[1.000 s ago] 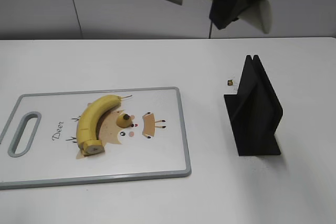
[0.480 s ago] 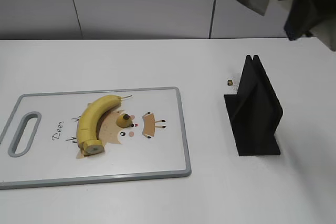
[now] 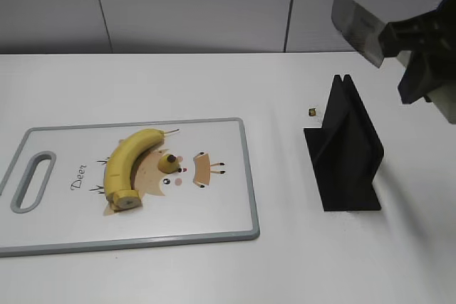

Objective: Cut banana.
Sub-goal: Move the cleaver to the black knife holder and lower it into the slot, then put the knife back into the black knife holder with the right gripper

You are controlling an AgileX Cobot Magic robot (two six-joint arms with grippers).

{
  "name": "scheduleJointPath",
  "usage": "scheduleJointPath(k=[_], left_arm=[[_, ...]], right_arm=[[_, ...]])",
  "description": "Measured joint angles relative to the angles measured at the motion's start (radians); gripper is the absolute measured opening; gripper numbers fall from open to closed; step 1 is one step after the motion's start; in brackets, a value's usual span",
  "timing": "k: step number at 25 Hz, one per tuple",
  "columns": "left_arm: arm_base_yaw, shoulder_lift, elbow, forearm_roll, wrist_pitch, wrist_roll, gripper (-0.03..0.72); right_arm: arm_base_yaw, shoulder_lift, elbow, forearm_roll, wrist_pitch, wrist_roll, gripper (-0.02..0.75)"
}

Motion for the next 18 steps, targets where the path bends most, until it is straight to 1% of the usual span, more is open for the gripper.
scheduleJointPath(k=[3,10,18], left_arm=[[0.000,-0.058,0.000,0.001,-0.001,-0.001,0.589],[0.002,-0.068,0.000,0.005,-0.001,-0.003,0.589],[0.002,-0.068,0.000,0.005,-0.001,-0.003,0.589]], right_arm=[[0.000,0.000,0.047,0.007,-0.042,0.015,0.160],[0.000,0.000,0.130,0.007,-0.092,0.039,0.160],[0.000,0.001,0.155,0.007,-0.135,0.043,0.160]])
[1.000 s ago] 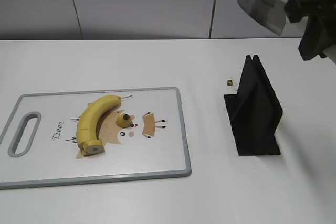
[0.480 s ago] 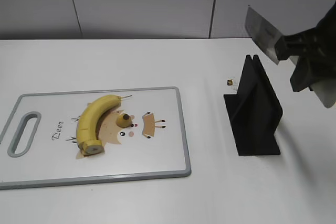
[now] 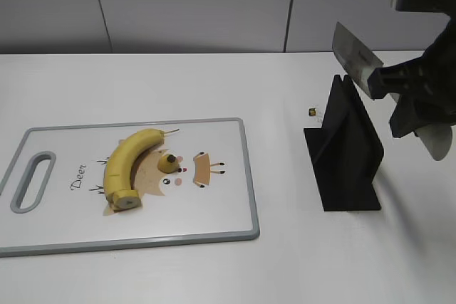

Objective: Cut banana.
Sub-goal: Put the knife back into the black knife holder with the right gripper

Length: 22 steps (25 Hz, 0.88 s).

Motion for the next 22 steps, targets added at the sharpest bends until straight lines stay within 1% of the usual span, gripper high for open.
scheduleJointPath(k=[13,18,19,20,22], left_arm=[[0.000,0.000,0.000,0.000,0.000,0.000,0.589],[0.000,0.000,0.000,0.000,0.000,0.000,0.587],[0.000,0.000,0.000,0.000,0.000,0.000,0.587],[0.000,0.000,0.000,0.000,0.000,0.000,0.587],[0.000,0.000,0.000,0.000,0.000,0.000,0.587]], right_arm=[[0.000,0.160,0.002,0.001,-0.023,0.000,0.160],[-0.001,0.166,0.002,0.034,-0.030,0.001,0.167],[-0.002,0.168,0.002,0.041,-0.027,0.001,0.186],[-0.002,0.168,0.002,0.049,-0.023,-0.001,0.228],[-0.002,0.168,0.002,0.067,-0.011,-0.021,0.350]])
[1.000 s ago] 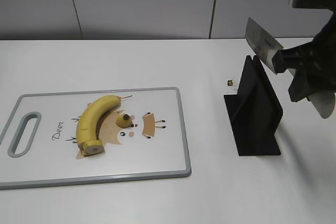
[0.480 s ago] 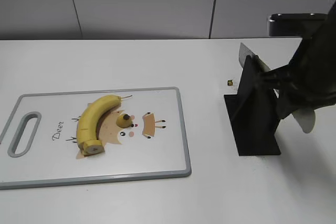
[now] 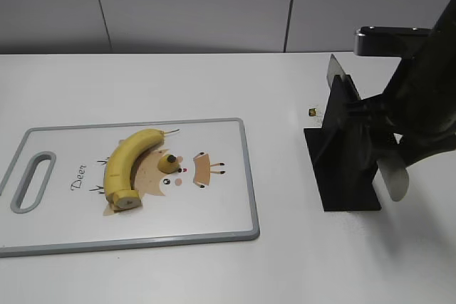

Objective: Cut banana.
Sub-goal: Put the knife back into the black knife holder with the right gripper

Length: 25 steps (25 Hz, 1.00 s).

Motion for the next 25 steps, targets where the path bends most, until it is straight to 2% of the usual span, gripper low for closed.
scheduleJointPath(k=[2,4,6,9,13,25], left_arm=[[0.000,0.000,0.000,0.000,0.000,0.000,0.587],[0.000,0.000,0.000,0.000,0.000,0.000,0.587],[0.000,0.000,0.000,0.000,0.000,0.000,0.585],[0.000,0.000,0.000,0.000,0.000,0.000,0.572],[0.000,0.000,0.000,0.000,0.000,0.000,0.555],[0.000,0.000,0.000,0.000,0.000,0.000,0.544]], right_arm=[[0.000,-0.003,0.000,0.005,0.018,-0.012,0.481],[0.000,-0.023,0.000,0.006,0.044,-0.020,0.573],[0.001,-0.066,0.000,0.006,0.083,-0.041,0.616],[0.003,-0.171,0.004,0.005,0.145,-0.082,0.622],[0.003,-0.358,0.063,0.005,0.162,-0.186,0.589],[0.004,-0.925,0.419,0.005,0.073,-0.351,0.572]])
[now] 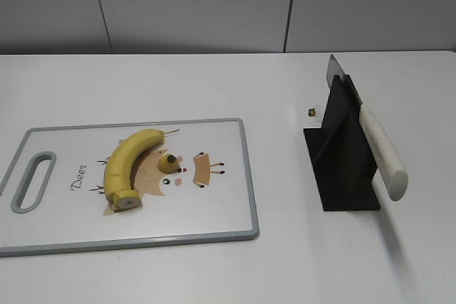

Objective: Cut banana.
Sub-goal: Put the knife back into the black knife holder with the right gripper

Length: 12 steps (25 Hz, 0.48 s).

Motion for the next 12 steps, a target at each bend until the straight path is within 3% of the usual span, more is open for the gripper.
scheduleJointPath(k=[5,12], left_arm=[[0.000,0.000,0.000,0.000,0.000,0.000,0.543],[0.000,0.000,0.000,0.000,0.000,0.000,0.543]], right_arm=[[0.000,-0.213,0.095,0.000,0.027,-0.024,0.572],[0.000,-0.447,0.099,0.000,0.030,-0.024,0.572]])
